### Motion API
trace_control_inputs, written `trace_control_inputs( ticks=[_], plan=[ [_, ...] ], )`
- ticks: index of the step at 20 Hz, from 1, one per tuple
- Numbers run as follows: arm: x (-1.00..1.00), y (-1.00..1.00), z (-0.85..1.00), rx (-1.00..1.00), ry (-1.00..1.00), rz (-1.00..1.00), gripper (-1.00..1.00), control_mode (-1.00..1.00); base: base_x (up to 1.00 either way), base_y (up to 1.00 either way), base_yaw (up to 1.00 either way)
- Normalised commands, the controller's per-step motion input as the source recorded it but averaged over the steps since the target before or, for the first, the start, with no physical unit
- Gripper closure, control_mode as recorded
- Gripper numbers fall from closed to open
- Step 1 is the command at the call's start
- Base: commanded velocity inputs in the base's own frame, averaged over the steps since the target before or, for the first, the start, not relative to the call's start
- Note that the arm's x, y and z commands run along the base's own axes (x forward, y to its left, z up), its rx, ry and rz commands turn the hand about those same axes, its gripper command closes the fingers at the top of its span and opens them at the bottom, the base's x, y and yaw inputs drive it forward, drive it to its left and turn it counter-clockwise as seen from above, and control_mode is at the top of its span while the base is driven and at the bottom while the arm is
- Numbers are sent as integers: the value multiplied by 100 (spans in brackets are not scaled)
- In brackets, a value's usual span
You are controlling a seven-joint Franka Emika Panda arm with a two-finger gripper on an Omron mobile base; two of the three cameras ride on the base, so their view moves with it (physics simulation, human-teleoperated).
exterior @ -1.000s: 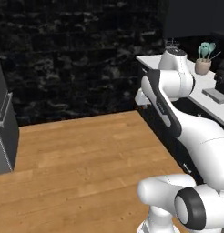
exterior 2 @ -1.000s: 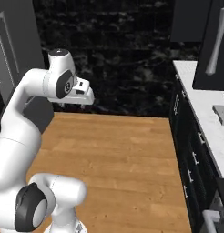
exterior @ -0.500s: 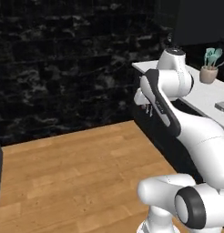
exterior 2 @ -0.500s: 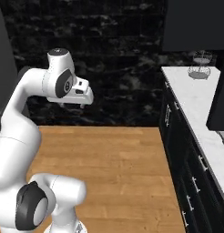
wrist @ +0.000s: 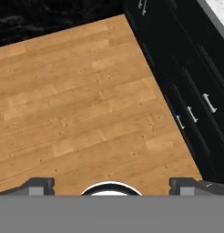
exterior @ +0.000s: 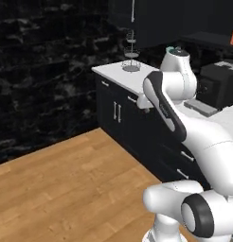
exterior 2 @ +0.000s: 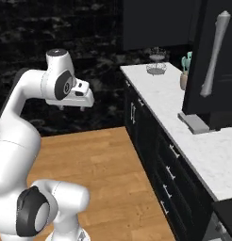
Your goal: Gather all objects into one cabinet and sort the glasses and bowls to opposite sides.
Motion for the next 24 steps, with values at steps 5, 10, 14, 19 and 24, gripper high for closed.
trace_control_inputs(
  ticks=[5, 10, 14, 19, 24],
  plan=[
    [0, 0, 0, 0, 0, 0, -100, 100, 28, 0, -44],
    [0, 0, 0, 0, 0, 0, -100, 100, 42, 0, -45],
    [0, 0, 0, 0, 0, 0, -100, 100, 64, 0, -47],
    [0, 0, 0, 0, 0, 0, -100, 100, 69, 0, -50],
    [0, 0, 0, 0, 0, 0, -100, 100, 81, 0, -50]
  ],
)
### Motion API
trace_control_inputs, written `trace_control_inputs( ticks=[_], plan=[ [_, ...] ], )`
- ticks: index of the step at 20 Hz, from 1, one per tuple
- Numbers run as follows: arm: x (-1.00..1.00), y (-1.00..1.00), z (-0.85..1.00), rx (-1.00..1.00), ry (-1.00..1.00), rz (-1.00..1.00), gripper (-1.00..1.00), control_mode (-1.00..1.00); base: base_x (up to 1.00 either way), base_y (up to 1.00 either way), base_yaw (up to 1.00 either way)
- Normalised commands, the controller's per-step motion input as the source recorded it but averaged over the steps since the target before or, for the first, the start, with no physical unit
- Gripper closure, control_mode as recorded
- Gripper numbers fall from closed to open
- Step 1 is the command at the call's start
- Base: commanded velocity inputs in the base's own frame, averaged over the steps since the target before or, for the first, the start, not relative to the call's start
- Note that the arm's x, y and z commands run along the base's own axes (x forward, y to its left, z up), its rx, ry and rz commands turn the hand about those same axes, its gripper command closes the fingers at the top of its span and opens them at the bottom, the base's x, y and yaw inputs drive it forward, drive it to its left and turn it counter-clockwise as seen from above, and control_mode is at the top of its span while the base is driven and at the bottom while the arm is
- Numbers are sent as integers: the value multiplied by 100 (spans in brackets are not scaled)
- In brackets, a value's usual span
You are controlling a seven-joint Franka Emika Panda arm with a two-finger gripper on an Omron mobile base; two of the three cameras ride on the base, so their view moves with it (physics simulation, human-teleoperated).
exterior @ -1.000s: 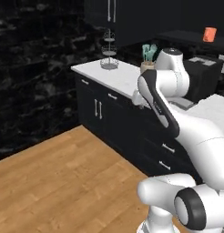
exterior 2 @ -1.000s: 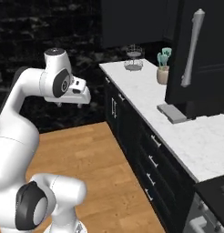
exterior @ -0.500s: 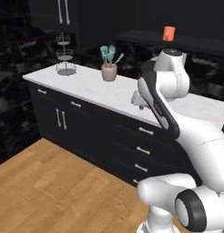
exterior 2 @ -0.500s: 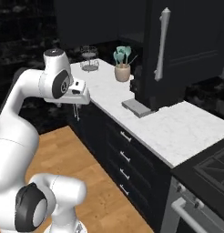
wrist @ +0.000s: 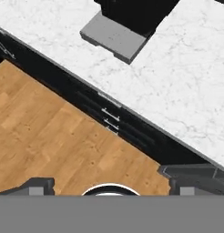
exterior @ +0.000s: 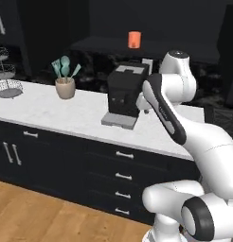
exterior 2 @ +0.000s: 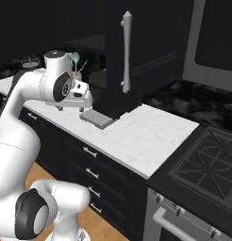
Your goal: Gather all objects into one cabinet and sort the glasses and bowls to opposite sides.
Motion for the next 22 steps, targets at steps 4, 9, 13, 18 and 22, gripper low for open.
trace_control_inputs(
  ticks=[4, 9, 13, 18, 22],
  plan=[
    [0, 0, 0, 0, 0, 0, -100, 100, 99, 20, -45],
    [0, 0, 0, 0, 0, 0, -100, 100, 100, 65, -41],
    [0, 0, 0, 0, 0, 0, -100, 100, 96, 85, -50],
    [0, 0, 0, 0, 0, 0, -100, 100, 95, 12, -52],
    [0, 0, 0, 0, 0, 0, -100, 100, 96, 82, -32]
  ],
)
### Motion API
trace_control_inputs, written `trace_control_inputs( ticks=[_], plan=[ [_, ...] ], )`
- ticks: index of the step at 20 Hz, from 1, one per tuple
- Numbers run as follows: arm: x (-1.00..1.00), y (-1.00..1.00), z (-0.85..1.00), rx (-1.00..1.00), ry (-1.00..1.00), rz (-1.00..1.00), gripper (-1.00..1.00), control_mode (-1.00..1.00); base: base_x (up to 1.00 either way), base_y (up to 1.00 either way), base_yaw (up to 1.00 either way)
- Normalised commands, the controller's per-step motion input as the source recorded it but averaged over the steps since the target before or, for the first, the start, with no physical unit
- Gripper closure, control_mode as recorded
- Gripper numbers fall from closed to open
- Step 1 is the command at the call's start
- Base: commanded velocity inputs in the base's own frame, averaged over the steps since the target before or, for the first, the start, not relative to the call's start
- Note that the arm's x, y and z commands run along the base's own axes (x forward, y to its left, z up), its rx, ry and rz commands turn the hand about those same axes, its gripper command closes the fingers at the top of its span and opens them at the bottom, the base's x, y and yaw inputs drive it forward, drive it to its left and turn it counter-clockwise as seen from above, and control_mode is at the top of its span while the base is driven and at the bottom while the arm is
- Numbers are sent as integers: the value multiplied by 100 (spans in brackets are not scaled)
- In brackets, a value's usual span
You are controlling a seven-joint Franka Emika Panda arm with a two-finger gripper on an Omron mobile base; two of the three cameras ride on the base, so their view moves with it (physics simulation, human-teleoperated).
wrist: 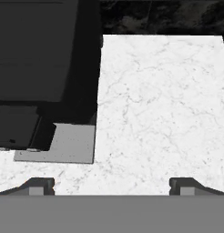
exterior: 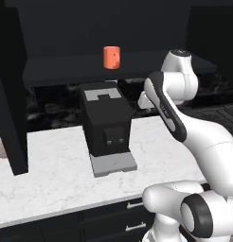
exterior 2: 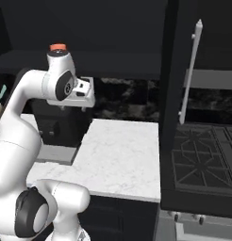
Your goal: Gather all objects into one cabinet and sort the glasses and bowls to opposite sides.
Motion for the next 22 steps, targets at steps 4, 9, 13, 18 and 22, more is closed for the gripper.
trace_control_inputs(
  ticks=[4, 9, 13, 18, 22],
  plan=[
    [0, 0, 0, 0, 0, 0, -100, 100, 29, 100, -13],
    [0, 0, 0, 0, 0, 0, -100, 100, -5, 91, -1],
    [0, 0, 0, 0, 0, 0, -100, 100, -2, 52, 5],
    [0, 0, 0, 0, 0, 0, -100, 100, 63, -10, 15],
    [0, 0, 0, 0, 0, 0, -100, 100, 95, -8, 19]
  ],
)
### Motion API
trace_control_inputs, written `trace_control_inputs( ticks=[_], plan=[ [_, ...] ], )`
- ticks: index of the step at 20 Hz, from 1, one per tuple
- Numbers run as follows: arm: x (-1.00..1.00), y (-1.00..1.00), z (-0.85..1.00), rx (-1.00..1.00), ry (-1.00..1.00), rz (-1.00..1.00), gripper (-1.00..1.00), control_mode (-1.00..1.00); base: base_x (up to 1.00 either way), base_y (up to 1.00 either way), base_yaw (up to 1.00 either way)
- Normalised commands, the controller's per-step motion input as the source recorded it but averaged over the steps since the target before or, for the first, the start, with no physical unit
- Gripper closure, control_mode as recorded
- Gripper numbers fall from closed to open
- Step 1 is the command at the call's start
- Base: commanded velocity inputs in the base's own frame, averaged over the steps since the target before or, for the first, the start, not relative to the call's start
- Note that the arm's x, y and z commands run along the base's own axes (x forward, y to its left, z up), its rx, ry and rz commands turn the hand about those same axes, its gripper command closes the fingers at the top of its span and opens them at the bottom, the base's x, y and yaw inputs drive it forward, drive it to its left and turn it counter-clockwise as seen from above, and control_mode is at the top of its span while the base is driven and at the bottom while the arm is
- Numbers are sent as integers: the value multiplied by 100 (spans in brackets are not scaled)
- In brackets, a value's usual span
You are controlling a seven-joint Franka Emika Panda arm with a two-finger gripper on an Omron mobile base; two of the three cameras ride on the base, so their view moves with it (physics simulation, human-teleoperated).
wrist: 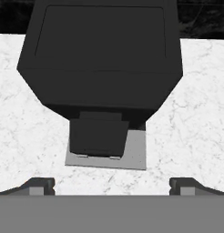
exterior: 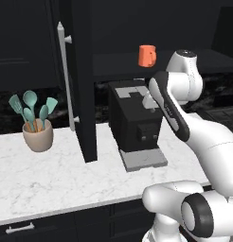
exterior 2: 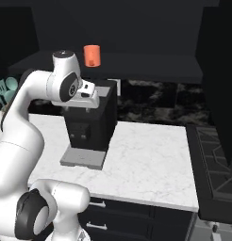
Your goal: Gather all objects into one cabinet and sort the glasses and bowls to opposite sides.
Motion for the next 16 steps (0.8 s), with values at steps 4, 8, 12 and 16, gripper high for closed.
trace_control_inputs(
  ticks=[4, 8, 12, 16],
  plan=[
    [0, 0, 0, 0, 0, 0, -100, 100, 32, 0, 18],
    [0, 0, 0, 0, 0, 0, -100, 100, 16, 0, 2],
    [0, 0, 0, 0, 0, 0, -100, 100, 5, 0, 0],
    [0, 0, 0, 0, 0, 0, -100, 100, 5, 0, 0]
  ],
)
